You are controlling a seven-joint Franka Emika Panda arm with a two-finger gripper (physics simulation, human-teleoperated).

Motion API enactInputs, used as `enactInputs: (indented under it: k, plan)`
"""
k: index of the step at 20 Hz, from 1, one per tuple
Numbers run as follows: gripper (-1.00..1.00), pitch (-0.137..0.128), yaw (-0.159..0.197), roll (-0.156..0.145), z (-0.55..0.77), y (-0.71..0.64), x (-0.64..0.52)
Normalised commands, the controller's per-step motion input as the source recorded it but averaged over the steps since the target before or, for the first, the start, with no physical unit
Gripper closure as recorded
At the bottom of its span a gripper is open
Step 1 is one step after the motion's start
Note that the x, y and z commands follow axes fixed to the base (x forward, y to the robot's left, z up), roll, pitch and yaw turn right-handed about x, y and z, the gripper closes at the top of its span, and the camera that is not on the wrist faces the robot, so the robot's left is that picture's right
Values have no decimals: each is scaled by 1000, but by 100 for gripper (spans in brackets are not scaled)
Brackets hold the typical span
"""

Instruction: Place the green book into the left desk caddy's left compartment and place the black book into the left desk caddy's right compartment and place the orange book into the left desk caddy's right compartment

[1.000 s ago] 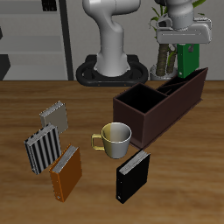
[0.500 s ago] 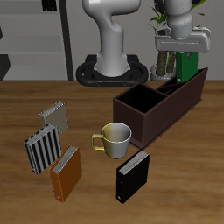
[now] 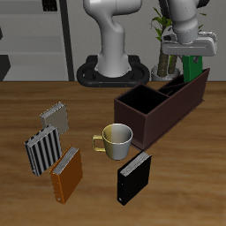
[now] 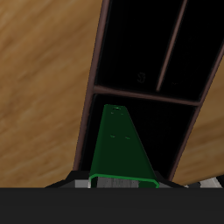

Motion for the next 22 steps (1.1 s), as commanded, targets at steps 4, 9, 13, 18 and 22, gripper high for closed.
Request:
enactInputs:
  k: [4,9,13,18,22]
  plan:
    - [100,48,41,-10,-240,92,164]
    - [100,26,-4,9,-96,23,-17]
    - [100,20,-3,-13,5,-41,60]
    - [100,46,9,9,-103,-11,87]
    - [100,91,-32,34,-114,-35,111]
